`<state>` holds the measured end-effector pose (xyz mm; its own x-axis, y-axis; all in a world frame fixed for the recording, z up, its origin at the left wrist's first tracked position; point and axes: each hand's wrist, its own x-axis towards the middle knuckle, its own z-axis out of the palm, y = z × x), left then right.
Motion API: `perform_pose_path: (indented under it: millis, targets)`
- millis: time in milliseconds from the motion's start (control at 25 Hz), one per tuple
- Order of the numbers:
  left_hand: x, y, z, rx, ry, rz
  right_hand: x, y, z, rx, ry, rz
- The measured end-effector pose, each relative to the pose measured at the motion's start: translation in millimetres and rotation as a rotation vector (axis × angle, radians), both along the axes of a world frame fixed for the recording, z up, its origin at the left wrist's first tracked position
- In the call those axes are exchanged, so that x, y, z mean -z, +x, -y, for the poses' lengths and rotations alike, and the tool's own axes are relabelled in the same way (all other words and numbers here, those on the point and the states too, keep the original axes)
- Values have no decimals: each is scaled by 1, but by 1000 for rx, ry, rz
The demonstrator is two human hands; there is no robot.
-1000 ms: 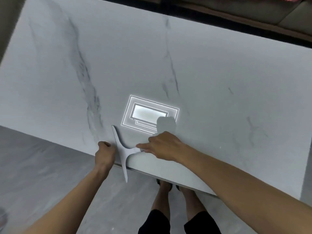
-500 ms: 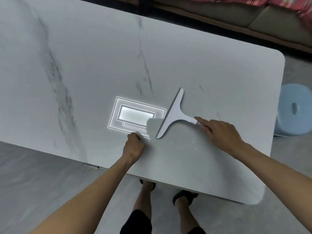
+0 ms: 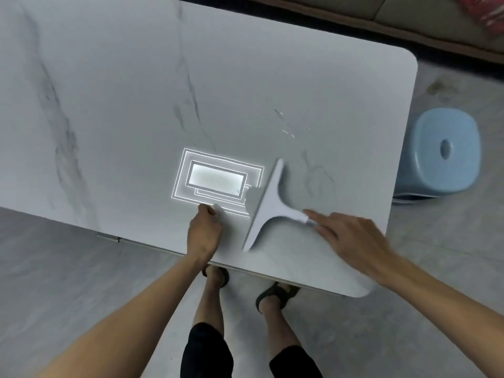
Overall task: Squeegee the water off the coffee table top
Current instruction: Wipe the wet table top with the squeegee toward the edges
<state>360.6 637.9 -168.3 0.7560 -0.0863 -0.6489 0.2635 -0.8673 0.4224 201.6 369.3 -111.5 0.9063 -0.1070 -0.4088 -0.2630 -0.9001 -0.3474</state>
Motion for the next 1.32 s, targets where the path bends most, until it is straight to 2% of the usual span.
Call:
perform_pose_path:
  millis: [120,240,400,560,720,840,960,1080,1200,1320]
  targets:
    - [0,-9,-22,-60,58,53,19,15,-53,-330,103,-17]
    - [4,-20,-35,-56,121,-10,42,33,-97,-536,109,-48]
    - [15,-40,-18,27,82,-91,59,25,-73,-465,36,9]
    - [17,-53,10,134,90,-99,46,-20,-3,-229,-34,60]
    - [13,-60,25,249,118,-176,25,-71,50,-27,-115,6]
    - [10,-65,30,274,113,-168,5,-99,73,43,-172,-16]
    - [4,-62,24,212,113,-94,-10,-100,64,19,-185,11]
    - [0,-51,6,86,127,-1,-5,-67,20,-120,-102,93]
    - [-1,-34,-18,-24,129,63,19,-4,-44,-318,14,-27]
    - [2,-18,-35,-69,137,63,41,53,-91,-413,34,-30]
